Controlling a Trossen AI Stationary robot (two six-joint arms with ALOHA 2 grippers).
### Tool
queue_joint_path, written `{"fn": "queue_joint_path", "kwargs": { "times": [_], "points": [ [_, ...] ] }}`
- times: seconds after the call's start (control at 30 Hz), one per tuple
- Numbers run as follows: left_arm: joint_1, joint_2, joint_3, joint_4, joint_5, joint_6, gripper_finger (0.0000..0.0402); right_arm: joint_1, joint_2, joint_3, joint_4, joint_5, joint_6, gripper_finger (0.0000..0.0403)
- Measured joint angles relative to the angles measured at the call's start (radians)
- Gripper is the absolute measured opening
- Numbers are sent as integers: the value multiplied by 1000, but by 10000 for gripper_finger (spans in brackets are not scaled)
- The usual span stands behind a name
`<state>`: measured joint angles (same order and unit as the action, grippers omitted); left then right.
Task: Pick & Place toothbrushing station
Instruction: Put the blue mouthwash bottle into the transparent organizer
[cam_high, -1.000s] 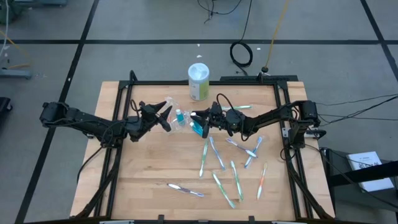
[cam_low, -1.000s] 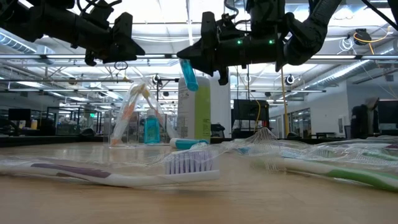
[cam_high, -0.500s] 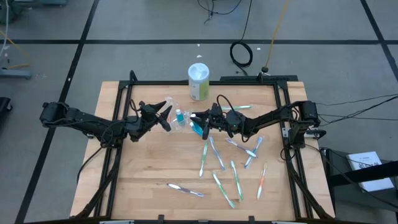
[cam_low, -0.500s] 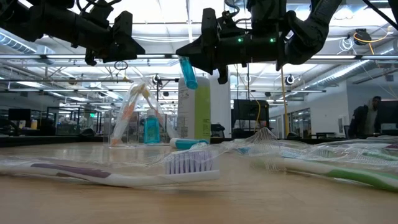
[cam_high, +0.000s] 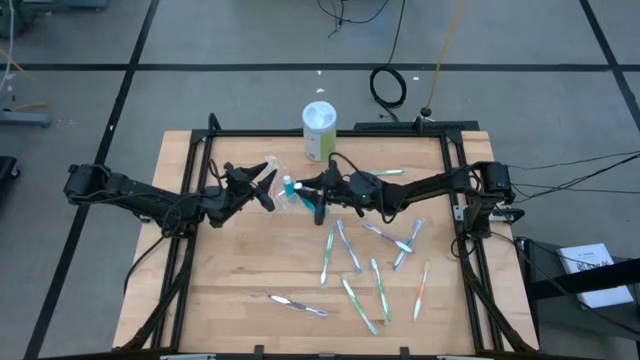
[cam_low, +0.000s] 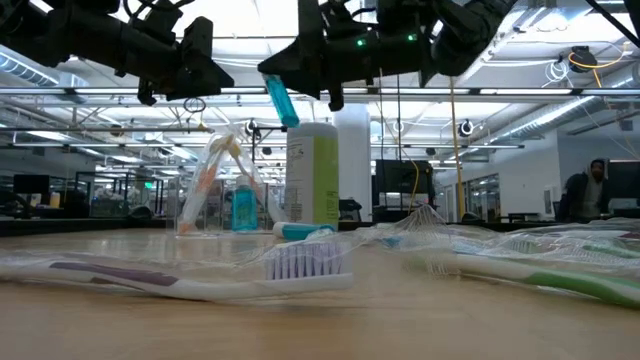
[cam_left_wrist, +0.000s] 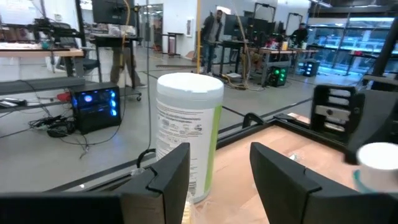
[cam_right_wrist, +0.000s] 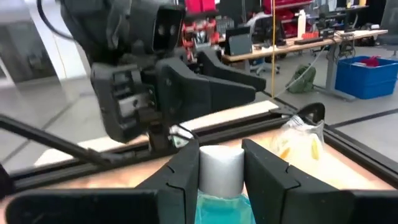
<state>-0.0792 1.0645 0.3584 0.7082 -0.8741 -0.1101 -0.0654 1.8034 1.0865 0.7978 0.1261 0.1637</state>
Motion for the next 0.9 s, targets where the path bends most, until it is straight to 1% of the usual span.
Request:
{"fn": "queue_joint_path", "kwargs": {
  "times": [0.07, 0.2, 0.4, 0.5, 0.57, 0.73, 0.8, 0.9],
  "points": [
    [0, 0, 0, 0, 48, 0, 175, 1, 0, 3, -27, 0, -20, 91],
    [0, 0, 0, 0, 178, 0, 175, 1, 0, 2, -79, -3, -27, 91],
    [0, 0, 0, 0, 329, -1, 175, 2, -14, 2, -121, -103, -79, 91],
    [0, 0, 0, 0, 412, -13, 175, 2, -45, 2, -168, -105, -127, 91],
    [0, 0, 0, 0, 481, -24, 175, 2, -71, 2, -237, -104, -155, 91],
    [-2, 7, 0, 1, 658, -27, 175, 2, -120, 2, -350, -103, -180, 91],
    [-3, 21, 0, -1, 681, -29, 175, 2, -132, 2, -380, -103, -185, 91],
    [-8, 36, 0, 1, 678, -32, 175, 2, -133, 2, -408, -103, -199, 91]
  ]
}}
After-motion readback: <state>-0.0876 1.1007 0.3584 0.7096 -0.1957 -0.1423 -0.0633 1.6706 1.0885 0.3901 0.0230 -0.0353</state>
